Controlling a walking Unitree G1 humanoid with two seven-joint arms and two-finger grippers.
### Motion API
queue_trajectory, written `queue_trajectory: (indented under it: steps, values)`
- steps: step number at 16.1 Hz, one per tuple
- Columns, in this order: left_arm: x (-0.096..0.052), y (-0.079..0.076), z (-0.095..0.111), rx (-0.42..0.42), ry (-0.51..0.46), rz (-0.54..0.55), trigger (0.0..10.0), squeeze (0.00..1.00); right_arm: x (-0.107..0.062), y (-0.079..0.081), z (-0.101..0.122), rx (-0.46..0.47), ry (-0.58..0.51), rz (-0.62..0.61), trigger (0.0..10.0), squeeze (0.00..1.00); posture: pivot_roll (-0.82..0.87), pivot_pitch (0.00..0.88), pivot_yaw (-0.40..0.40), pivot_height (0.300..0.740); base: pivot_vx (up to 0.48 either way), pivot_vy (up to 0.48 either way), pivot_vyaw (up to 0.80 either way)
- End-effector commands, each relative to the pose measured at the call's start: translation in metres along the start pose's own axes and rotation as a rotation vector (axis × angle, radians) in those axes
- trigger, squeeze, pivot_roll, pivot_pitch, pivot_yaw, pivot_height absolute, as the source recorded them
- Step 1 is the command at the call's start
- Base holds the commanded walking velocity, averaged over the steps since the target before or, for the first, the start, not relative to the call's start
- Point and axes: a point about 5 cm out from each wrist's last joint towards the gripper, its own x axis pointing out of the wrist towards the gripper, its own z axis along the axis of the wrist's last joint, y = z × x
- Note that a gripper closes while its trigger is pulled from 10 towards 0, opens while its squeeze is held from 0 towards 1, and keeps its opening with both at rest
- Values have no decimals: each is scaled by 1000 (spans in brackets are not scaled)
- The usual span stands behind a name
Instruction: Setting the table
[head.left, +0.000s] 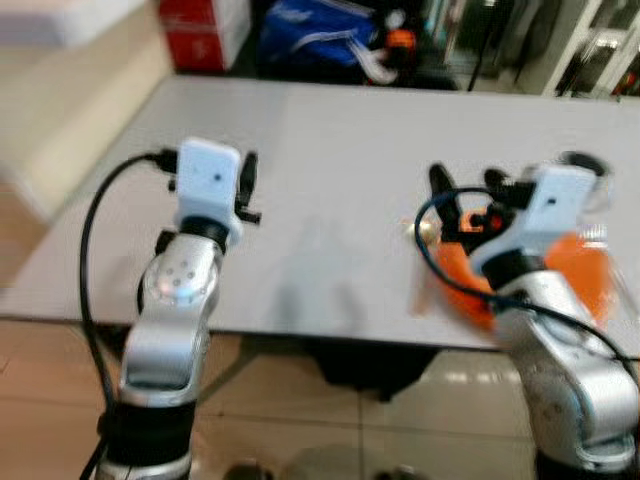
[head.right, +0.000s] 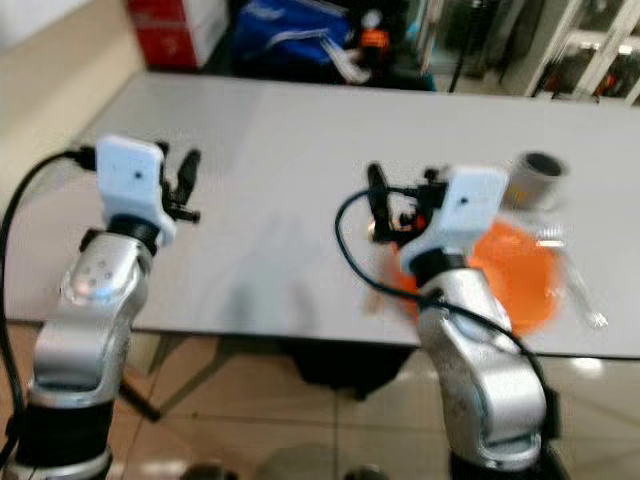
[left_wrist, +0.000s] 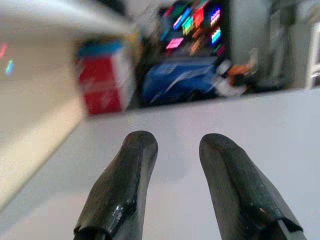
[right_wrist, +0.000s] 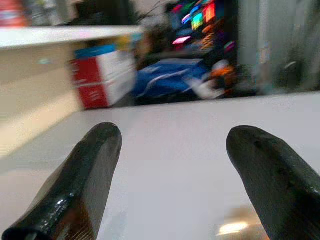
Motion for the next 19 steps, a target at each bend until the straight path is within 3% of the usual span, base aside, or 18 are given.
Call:
queue_trajectory:
  steps: [1, 2, 11, 14, 15, 16, 18, 19]
  values:
    - [0, 0, 2, -16, 1, -4, 10000, 169, 0, -1, 3, 6, -1, 14, 10000, 1000, -17, 88, -24, 740, 0, 480, 0]
    - [-2, -1, 3, -24, 5, -22, 10000, 1000, 0, 0, 2, 20, -3, 15, 10000, 1000, -13, 88, -16, 740, 0, 480, 0]
    - [0, -6, 3, -22, 4, -78, 10000, 1000, 0, 3, 1, 2, 0, 28, 10000, 1000, -31, 63, 11, 740, 0, 480, 0]
    - [3, -6, 2, -15, 3, -80, 10000, 1000, 1, 2, 3, -60, -4, 17, 10000, 1000, -37, 64, 8, 740, 0, 480, 0]
    - [3, -5, 0, -35, 14, -75, 10000, 361, 2, 1, 2, -88, 5, 2, 10000, 0, -38, 67, 15, 740, 0, 480, 0]
    - [3, -7, -5, -49, 37, -79, 10000, 0, 2, -3, -2, -96, 22, -33, 10000, 0, -22, 59, 15, 740, 0, 480, 0]
    - [-2, -8, -10, -97, 71, -84, 10000, 0, 2, -6, -8, -86, 46, -66, 10000, 0, -2, 49, 11, 740, 0, 480, 0]
    - [-5, -6, -14, -49, 77, -74, 10000, 0, 1, -7, -16, -107, 85, -73, 10000, 0, 13, 50, -6, 740, 0, 480, 0]
